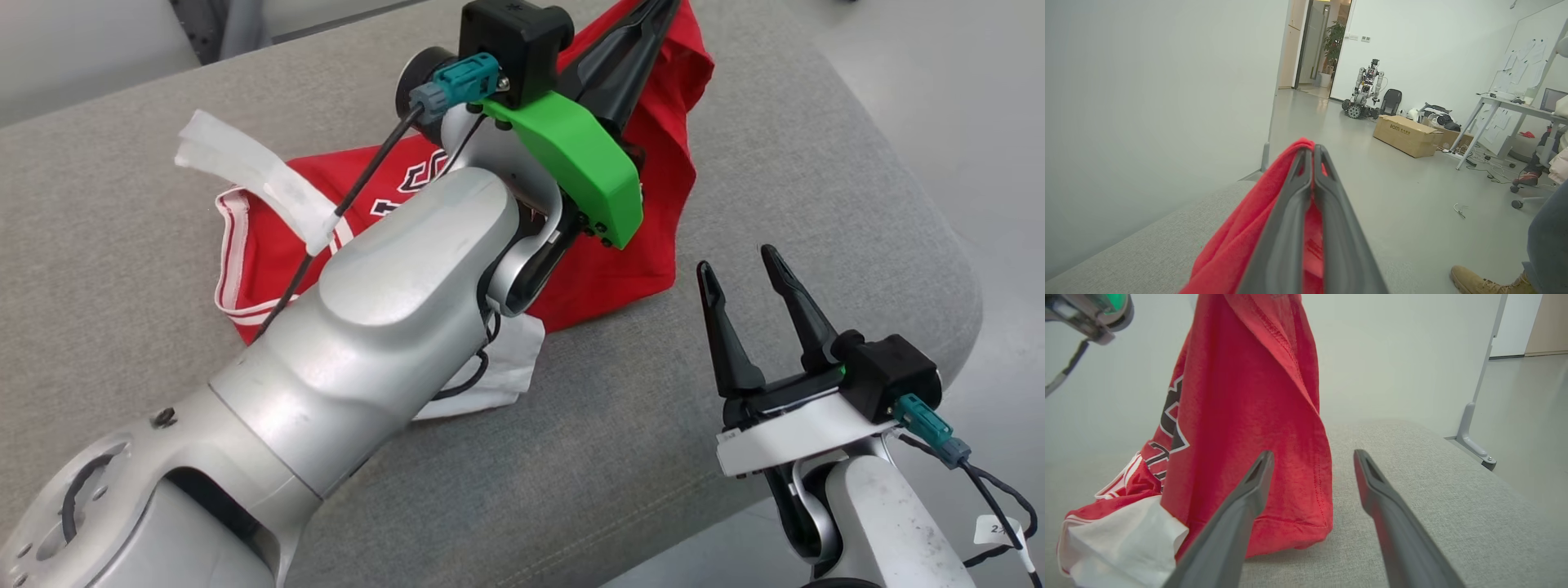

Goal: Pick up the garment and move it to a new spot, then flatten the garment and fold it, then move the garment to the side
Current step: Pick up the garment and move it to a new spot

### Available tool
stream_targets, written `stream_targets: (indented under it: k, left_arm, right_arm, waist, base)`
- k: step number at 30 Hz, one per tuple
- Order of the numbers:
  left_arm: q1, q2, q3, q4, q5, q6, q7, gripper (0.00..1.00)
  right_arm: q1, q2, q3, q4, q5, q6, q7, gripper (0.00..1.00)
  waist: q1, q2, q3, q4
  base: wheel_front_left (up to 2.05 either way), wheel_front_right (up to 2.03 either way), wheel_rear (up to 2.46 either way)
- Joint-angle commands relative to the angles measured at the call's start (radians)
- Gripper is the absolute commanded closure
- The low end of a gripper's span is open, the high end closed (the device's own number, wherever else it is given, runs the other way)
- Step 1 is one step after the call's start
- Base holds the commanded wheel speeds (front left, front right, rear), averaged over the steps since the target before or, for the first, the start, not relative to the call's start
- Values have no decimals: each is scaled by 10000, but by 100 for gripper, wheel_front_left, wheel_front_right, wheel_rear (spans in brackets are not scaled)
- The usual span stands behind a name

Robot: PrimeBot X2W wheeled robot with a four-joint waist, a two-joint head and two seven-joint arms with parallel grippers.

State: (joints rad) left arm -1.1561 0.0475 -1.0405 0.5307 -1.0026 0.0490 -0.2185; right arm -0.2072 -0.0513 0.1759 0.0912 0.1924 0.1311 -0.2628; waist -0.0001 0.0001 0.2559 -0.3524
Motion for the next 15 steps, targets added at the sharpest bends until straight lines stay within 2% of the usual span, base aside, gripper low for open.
stream_targets:
  k: [1,4,5,6,7,11,15]
  left_arm:
    - [-174,64,-168,223,-22,50,-91,100]
    - [33,71,-544,1175,-172,108,-202,100]
    - [137,57,-701,1532,-205,97,-155,87]
    - [255,48,-868,1850,-302,31,-45,36]
    - [324,46,-942,2096,-451,-51,5,0]
    - [789,39,-1322,2149,-915,-527,-36,0]
    - [1344,51,-1443,2033,-1059,-654,-247,0]
  right_arm:
    - [-110,12,67,0,116,-7,-30,0]
    - [-108,8,174,50,99,-7,-30,0]
    - [-109,8,218,66,79,-7,-30,0]
    - [-101,6,236,73,61,-8,-30,0]
    - [-87,6,244,81,36,-7,-30,0]
    - [65,-1,162,161,-131,-8,-30,0]
    - [372,-4,-77,249,-356,-8,-30,0]
  waist:
    - [1,-1,305,-307]
    - [1,-1,246,-219]
    - [1,-1,219,-183]
    - [1,-1,187,-127]
    - [1,-1,169,-55]
    - [1,-1,-18,341]
    - [1,-1,-440,825]
  base:
    - [0,0,0]
    - [0,0,0]
    - [0,0,0]
    - [0,0,0]
    - [0,0,0]
    - [0,0,0]
    - [0,0,0]
